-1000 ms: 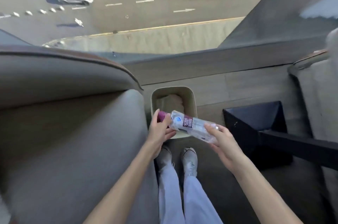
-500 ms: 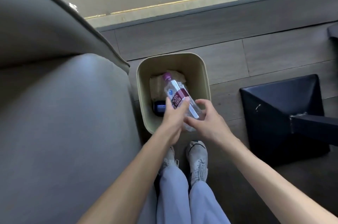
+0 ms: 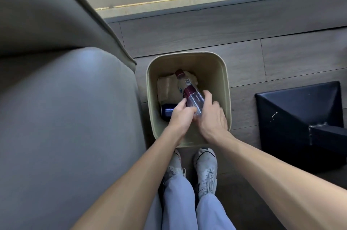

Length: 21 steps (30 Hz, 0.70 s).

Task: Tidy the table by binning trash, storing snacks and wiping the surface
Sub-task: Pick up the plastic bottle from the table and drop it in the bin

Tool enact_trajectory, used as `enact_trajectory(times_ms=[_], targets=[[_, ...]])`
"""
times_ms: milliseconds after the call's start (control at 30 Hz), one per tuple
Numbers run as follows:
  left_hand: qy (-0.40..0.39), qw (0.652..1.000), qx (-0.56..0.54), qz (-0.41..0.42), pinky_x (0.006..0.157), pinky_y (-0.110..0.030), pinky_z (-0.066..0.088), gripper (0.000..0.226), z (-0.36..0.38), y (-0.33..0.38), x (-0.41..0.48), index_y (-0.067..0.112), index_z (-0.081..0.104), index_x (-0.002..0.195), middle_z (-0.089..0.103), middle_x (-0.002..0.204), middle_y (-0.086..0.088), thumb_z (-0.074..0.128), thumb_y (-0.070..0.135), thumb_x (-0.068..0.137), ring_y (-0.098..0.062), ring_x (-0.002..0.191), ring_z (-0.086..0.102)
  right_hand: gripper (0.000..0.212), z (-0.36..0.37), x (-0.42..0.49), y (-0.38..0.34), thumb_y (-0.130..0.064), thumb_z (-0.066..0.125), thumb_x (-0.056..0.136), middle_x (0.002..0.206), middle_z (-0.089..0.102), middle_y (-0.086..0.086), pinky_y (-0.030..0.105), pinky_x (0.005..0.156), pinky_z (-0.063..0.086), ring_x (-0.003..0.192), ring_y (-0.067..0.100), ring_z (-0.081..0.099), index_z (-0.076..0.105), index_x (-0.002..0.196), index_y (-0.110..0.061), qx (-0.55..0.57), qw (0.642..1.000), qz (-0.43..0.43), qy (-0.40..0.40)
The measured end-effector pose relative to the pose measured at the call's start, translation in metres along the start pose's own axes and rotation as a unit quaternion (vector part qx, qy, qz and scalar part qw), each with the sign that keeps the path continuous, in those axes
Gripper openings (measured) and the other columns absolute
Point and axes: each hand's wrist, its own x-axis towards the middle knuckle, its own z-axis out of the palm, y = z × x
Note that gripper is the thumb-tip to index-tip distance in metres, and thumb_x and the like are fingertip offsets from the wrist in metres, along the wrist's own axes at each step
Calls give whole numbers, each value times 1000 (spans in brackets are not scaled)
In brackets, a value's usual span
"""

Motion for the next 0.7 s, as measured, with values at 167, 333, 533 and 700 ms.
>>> enact_trajectory(times_ms=[167,333,533,700], targets=[[61,917,382,99,116,-35,32,59,-18,5,-19,18,30,150,40,152,-2,44,16,94,-21,139,38,85,-9,-7,5,-32,67,87,154,23,10,46,109,37,138,34,32,12,152,-27,-38,995,-64,-65],[92,757,611,212,114,-38,30,50,-39,21,-79,13,33,146,43,144,-3,38,26,98,-24,135,36,77,-45,-55,2,-30,66,88,152,32,7,41,118,27,144,26,25,22,152,-22,-86,985,-140,-53],[73,733,648,191,120,-38,19,52,-45,57,-219,19,27,150,28,158,-1,36,29,100,-20,148,22,69,-127,-163,-2,-36,62,90,144,45,5,39,112,33,135,25,40,32,148,-16,-80,986,-140,-36],[80,752,639,139,120,-49,15,53,-53,99,-357,20,27,151,26,160,-4,37,33,100,-27,149,18,67,-205,-278,-20,-46,59,90,147,47,4,39,112,34,136,21,42,39,146,-16,-36,991,-117,-53]])
